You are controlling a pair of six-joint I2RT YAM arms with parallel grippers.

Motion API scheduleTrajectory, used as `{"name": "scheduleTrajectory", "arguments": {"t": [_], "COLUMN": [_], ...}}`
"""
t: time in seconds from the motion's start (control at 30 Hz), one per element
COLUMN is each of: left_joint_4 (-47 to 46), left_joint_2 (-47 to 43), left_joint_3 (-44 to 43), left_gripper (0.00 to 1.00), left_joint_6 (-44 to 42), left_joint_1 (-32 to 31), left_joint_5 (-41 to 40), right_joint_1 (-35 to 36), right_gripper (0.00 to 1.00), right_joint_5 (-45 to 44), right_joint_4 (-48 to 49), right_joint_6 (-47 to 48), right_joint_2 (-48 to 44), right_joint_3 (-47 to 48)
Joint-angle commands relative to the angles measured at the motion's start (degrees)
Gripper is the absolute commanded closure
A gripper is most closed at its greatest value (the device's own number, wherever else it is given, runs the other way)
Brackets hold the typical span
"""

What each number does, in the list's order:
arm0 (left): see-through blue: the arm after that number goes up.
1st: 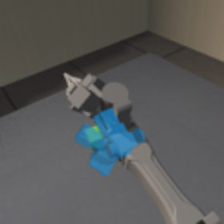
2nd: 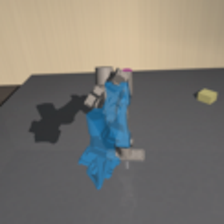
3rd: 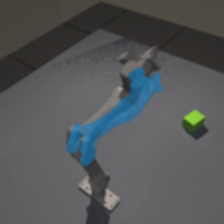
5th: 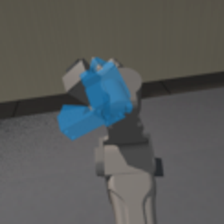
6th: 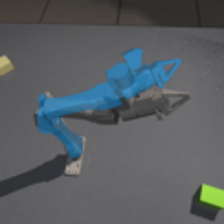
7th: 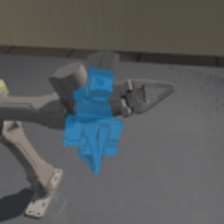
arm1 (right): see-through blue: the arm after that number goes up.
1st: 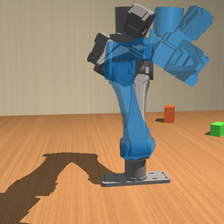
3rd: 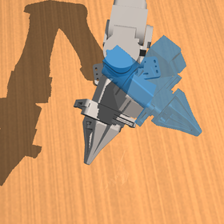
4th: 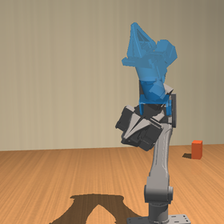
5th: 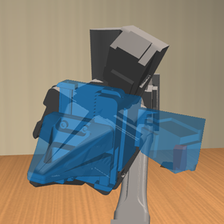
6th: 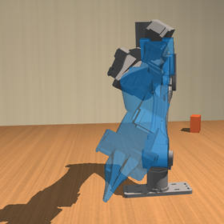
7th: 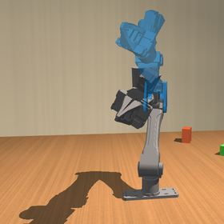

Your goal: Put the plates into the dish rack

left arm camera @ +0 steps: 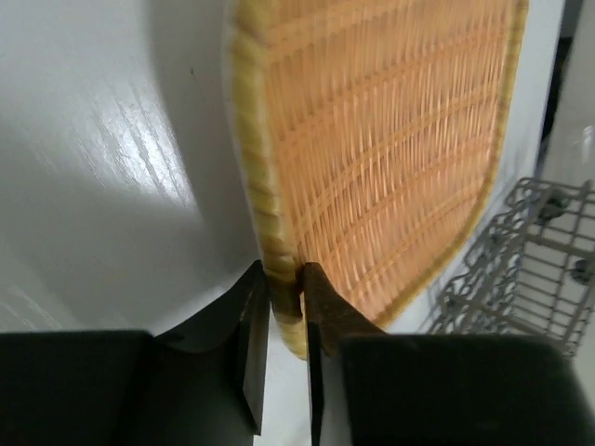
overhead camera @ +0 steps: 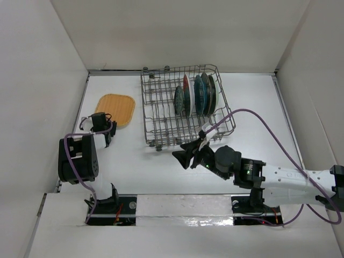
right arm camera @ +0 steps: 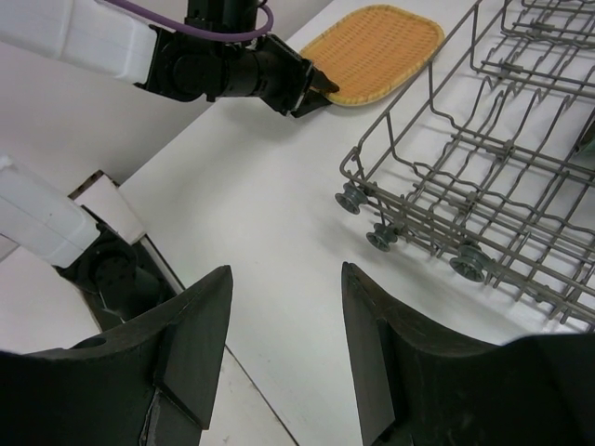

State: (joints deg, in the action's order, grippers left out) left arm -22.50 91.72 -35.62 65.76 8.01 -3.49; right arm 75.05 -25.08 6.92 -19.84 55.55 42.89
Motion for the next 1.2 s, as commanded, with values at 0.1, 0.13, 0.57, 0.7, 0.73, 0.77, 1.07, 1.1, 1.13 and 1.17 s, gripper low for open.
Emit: {"name": "scheduleTrajectory", "arguments": {"t": [0.1,0.13,0.57,0.7,0.73,0.77,1.07,1.1,1.13,1.17], "left_joint_4": [-11.6,-13.4,2.5,10.7,12.4,15.1,17.0,16.5,16.0,15.3], "left_joint_2": [-3.1,-5.8,-58.3,-68.8,-71.8,-73.3,-76.2,-76.2,-76.0,-75.7], "left_joint_3": [5.7,6.4,15.2,12.2,11.1,9.2,1.7,1.4,1.1,0.5], "left_gripper": [1.0,1.0,1.0,1.0,1.0,1.0,1.0,1.0,1.0,1.0], "left_joint_6": [1.7,1.3,-7.6,-11.7,-12.7,-13.5,-12.6,-12.4,-12.1,-11.5], "left_joint_1": [1.4,1.4,1.4,1.4,1.4,1.4,-4.8,-5.4,-6.0,-6.0], "left_joint_5": [0.3,0.7,-4.7,-3.3,-3.0,-2.1,15.7,16.6,17.6,19.4], "right_joint_1": [0.2,0.2,-7.9,-11.4,-12.2,-14.0,-26.6,-28.0,-28.7,-29.4], "right_gripper": [0.45,0.45,0.06,0.0,0.0,0.0,0.0,0.0,0.0,0.0], "right_joint_5": [-1.5,-1.7,8.0,11.0,12.0,14.1,35.9,36.6,37.0,37.6], "right_joint_4": [2.0,2.0,5.5,5.9,5.9,6.7,10.9,10.3,10.1,10.7], "right_joint_6": [-0.2,-0.2,0.0,-1.7,-2.4,-2.8,-8.3,-7.9,-7.9,-8.0], "right_joint_2": [-0.7,-0.6,6.0,10.3,11.1,11.9,25.8,26.5,27.1,27.9], "right_joint_3": [-0.4,-0.4,6.3,11.0,11.9,12.6,22.9,23.8,24.1,24.2]}}
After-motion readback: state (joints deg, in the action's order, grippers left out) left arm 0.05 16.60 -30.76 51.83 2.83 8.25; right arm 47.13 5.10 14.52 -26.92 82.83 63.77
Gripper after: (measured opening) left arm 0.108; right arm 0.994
